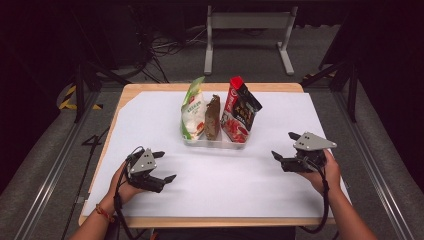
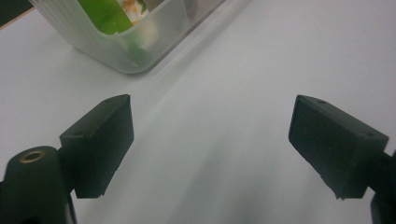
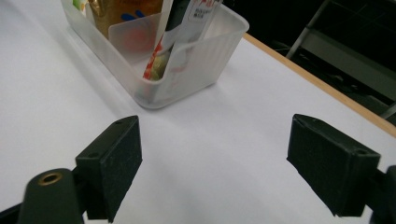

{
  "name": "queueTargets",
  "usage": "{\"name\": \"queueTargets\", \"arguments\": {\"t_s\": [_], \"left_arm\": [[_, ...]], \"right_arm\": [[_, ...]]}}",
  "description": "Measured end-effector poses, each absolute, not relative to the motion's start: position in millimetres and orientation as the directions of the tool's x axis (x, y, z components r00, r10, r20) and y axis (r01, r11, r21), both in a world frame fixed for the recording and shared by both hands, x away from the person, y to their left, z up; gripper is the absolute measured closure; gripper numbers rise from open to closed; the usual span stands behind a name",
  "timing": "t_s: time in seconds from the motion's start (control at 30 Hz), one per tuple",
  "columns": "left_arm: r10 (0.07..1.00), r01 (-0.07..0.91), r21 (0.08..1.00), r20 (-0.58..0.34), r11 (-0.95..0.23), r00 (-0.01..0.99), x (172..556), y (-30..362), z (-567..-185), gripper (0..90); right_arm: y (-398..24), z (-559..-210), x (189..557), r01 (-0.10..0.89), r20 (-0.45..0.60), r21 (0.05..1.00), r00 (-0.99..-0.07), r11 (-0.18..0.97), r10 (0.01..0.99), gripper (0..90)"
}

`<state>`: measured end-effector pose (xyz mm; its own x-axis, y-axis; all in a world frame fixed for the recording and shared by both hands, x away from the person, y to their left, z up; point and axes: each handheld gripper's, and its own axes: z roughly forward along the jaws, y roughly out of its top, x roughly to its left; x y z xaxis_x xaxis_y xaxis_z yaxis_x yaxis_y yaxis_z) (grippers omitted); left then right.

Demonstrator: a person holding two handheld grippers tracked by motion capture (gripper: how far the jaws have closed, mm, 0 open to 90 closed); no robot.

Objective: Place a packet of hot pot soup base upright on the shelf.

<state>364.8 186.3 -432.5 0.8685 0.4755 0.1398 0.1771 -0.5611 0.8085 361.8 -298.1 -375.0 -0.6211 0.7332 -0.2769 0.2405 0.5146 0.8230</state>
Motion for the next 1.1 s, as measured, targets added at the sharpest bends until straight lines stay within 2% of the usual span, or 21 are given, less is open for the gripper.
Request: {"name": "queueTargets", "arguments": {"t_s": [0.63, 1.1], "left_arm": [[0.476, 0.18, 0.81, 0.136, -0.558, 0.869, 365, 185, -433, 14.8], [0.463, 0.171, 0.808, 0.138, -0.564, 0.876, 365, 185, -433, 14.8]], "right_arm": [[-330, -405, 334, 0.258, -0.258, 0.825, -0.619, 0.503, 0.741, 18.0], [-360, -416, 314, 0.292, -0.193, 0.861, -0.57, 0.416, 0.799, 18.2]]}}
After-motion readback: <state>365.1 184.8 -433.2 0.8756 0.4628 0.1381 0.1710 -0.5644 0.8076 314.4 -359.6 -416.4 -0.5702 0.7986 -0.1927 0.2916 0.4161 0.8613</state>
